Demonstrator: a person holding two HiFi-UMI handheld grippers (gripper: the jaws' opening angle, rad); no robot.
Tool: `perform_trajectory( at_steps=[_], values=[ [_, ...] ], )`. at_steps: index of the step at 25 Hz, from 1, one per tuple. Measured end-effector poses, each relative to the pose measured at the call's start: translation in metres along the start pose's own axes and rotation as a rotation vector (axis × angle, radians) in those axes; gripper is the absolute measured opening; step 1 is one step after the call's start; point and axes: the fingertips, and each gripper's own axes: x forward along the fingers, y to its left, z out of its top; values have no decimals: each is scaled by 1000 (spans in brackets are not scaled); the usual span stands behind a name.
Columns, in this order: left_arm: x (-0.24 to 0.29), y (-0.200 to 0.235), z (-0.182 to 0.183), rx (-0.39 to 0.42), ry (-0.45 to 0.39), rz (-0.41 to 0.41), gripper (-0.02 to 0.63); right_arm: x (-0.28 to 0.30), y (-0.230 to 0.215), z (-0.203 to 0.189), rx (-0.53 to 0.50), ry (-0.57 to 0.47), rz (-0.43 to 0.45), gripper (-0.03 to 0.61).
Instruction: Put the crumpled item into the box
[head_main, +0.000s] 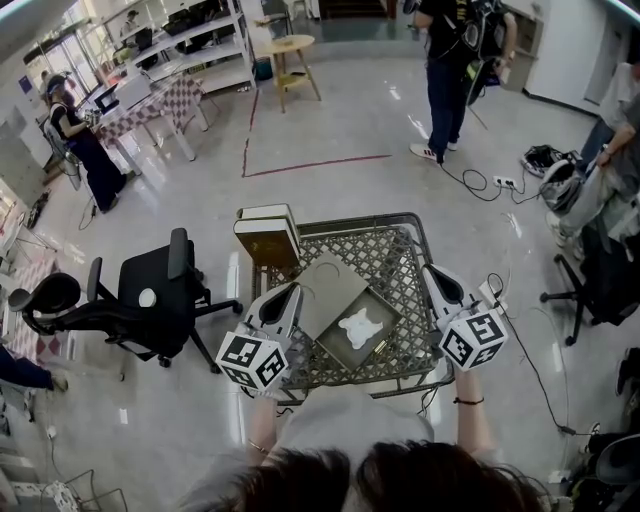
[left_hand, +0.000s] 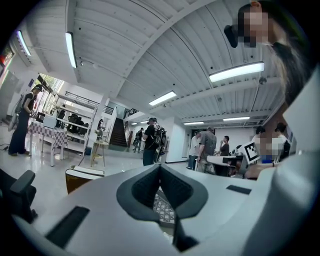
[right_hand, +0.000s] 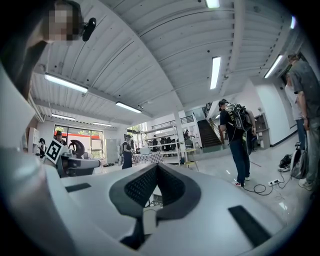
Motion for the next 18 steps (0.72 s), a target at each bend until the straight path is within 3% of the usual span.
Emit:
perform_trajectory(
  at_steps=[18],
  values=[
    [13,3,0,11,8,11,18,4,-17,-5,-2,6,-22,21]
  ],
)
